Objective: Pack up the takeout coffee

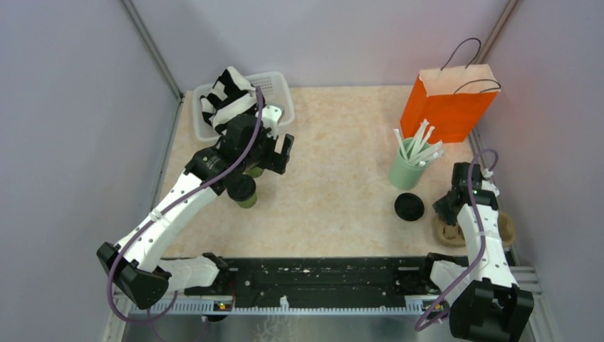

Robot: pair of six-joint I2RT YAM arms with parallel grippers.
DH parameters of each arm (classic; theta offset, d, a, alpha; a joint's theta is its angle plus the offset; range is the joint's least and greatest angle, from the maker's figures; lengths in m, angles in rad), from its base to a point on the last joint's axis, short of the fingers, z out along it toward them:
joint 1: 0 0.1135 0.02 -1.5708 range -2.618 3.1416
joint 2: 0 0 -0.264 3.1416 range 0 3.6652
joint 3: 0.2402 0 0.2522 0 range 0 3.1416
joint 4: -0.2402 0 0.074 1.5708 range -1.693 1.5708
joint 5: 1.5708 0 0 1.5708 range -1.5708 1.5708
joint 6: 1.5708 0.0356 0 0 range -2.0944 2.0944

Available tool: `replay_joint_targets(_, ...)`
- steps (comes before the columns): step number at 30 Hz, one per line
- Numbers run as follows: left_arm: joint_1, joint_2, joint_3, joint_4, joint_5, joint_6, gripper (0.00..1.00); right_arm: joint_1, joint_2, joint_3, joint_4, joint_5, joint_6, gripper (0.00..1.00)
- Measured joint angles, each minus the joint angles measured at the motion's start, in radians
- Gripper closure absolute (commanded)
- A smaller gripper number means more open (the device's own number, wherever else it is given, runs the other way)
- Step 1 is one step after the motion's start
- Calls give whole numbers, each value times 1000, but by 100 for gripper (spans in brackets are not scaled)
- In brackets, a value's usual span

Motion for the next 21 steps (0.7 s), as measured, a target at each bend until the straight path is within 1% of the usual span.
replay_joint_targets(5,0,0,0,0,0,2,2,0,-4,0,-4,0,2,78)
replay_joint_targets(11,0,0,0,0,1,2,2,0,-25,0,-19,2,1,79)
replay_joint_targets(21,-6,0,0,0,2,2,2,0,-32,37,-86,12,0,86)
